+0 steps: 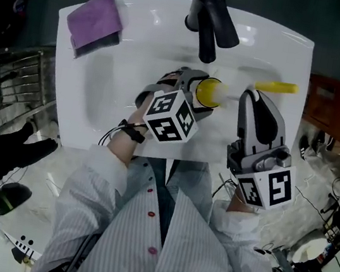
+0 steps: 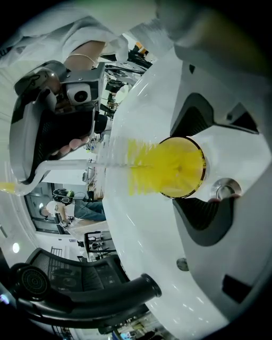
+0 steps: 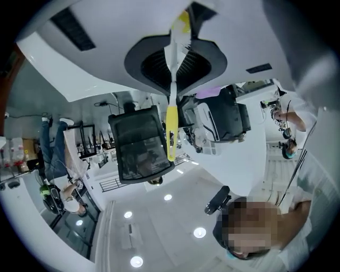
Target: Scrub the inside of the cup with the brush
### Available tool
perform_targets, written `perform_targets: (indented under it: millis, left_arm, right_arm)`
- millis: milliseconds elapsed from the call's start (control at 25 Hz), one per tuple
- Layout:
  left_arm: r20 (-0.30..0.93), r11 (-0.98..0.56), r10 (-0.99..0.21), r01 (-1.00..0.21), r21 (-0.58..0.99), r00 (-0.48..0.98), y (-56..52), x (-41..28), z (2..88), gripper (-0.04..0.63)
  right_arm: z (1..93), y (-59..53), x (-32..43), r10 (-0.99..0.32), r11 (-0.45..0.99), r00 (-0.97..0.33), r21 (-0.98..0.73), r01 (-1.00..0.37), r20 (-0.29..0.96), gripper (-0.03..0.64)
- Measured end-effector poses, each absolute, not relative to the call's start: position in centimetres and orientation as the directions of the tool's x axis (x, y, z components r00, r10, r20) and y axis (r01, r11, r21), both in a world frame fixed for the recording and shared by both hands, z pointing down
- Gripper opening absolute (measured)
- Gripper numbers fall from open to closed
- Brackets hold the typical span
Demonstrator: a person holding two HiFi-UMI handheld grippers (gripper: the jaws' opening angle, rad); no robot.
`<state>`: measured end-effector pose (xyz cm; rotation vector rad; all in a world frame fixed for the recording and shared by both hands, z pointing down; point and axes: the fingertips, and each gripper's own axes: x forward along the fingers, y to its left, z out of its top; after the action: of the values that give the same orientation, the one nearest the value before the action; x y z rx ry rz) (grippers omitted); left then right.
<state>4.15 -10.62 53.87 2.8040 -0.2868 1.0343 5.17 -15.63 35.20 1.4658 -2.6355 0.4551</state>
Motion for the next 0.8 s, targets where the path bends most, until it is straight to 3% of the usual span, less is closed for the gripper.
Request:
perform_targets:
  millis: [560, 800]
  left_arm:
    - [0.652, -0.974, -0.126, -0.217, 0.061, 0.748, -10.6, 4.4, 53.8, 0.373]
    - [0.648, -0.973, -0.132, -0.221, 0.058, 0.750, -10.6, 4.2, 53.8, 0.373]
  right_arm:
    - [39.8, -13.9, -0.2, -0.670, 0.674, -0.649, -0.071, -0.735, 0.361, 0.057]
    - [40.3, -15.8, -0.5, -0.676, 0.667, -0.639, -0.065, -0.743, 0.366, 0.057]
